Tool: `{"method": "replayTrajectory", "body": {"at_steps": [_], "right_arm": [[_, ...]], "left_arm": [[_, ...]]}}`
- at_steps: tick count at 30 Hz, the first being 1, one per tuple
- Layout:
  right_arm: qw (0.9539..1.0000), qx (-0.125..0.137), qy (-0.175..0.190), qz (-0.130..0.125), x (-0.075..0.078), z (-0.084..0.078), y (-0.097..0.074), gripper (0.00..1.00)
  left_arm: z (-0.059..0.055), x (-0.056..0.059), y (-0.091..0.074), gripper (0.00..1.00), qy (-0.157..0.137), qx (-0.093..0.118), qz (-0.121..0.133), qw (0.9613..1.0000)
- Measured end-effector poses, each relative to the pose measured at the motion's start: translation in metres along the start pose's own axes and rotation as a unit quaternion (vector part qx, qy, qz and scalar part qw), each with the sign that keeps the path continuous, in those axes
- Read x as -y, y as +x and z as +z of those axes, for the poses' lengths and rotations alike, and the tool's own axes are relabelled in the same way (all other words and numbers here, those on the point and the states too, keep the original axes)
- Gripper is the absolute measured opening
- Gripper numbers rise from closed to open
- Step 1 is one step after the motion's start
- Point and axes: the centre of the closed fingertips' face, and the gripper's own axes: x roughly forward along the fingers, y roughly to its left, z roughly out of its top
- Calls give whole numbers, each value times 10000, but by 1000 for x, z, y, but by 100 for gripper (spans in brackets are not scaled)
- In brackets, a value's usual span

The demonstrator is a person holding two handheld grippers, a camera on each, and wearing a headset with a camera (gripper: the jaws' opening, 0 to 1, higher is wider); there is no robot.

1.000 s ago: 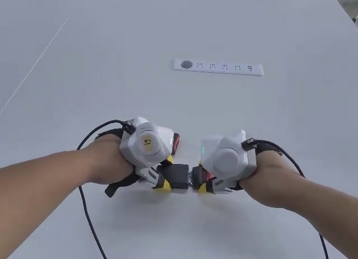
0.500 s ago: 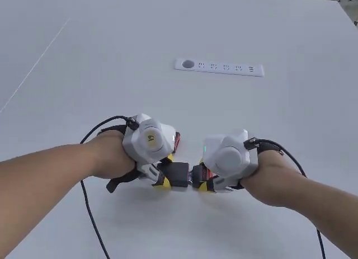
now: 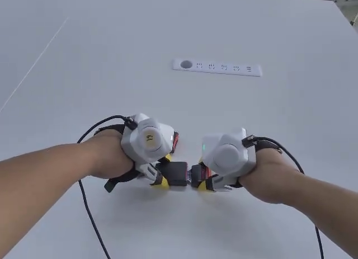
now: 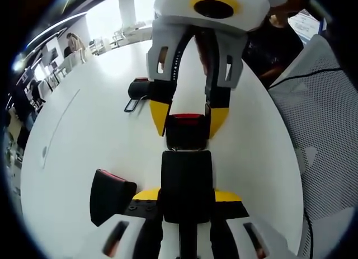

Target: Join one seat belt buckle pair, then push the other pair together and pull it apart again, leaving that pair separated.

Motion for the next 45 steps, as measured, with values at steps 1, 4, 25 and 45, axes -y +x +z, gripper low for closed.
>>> {"method": "replayTrajectory", "body": {"at_steps": [1, 4, 25, 45], "right_arm": [[10000, -1, -11, -12, 0, 0, 0, 28], [10000, 7, 14, -17, 0, 0, 0, 28], [9999, 31, 96, 3, 1, -1, 0, 29], [9995, 187, 231, 64, 2, 0, 1, 31]], "left_arm": [[0, 0, 0, 31, -6, -9, 0, 10000], [0, 0, 0, 31, -25, 7, -6, 10000], [-1, -1, 0, 31, -149, -21, -11, 9999], [0, -2, 0, 33, -178, 149, 21, 9997]]}}
